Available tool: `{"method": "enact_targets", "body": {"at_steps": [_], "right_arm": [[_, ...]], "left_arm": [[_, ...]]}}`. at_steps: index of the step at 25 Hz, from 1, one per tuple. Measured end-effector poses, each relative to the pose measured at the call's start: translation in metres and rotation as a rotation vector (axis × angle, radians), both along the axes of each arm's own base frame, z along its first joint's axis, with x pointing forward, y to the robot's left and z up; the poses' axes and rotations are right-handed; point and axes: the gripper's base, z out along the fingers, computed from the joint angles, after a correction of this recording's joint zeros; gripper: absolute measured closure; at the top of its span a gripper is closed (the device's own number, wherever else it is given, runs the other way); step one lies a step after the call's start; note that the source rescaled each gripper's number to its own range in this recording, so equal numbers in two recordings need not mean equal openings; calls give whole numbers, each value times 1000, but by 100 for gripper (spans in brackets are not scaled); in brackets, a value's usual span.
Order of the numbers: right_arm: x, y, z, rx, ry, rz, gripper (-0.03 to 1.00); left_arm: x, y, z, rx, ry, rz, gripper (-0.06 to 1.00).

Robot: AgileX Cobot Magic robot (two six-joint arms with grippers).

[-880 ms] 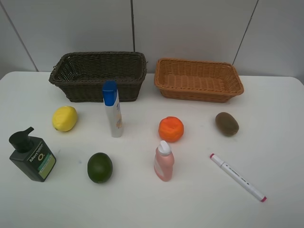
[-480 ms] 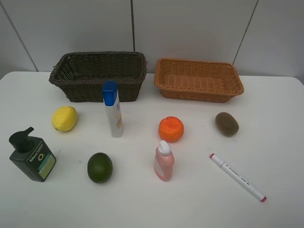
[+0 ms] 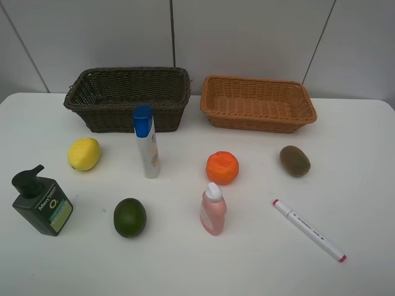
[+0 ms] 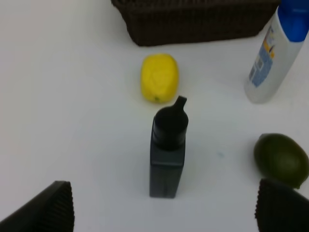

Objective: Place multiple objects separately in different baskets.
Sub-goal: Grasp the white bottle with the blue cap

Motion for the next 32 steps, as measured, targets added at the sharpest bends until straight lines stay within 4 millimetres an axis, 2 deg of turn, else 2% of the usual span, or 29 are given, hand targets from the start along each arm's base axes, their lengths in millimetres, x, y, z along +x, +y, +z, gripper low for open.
{"method": "enact_targets", "body": {"at_steps": [5,9,16,19,25,30,32], "right_arm": [[0,0,0,0,0,0,-2],[0,0,0,0,0,0,-2],[0,0,0,0,0,0,-2],[0,0,0,0,0,0,-2],[0,0,0,0,0,0,-2],[0,0,0,0,0,0,-2],[0,0,0,0,0,0,-2]], "left_arm": [[51,-2,5,-16,232,32,-3],[104,-4,9,-18,385,51,-3],[204,-12,5,-42,602,50,-3],[236,-19,8,-98,647,27,-3],[285,-41,23,-141,712,-39,-3],[311,-87,25,-98,792,-124,-3],[318,-108,19,-60,818,-146,-3]]}}
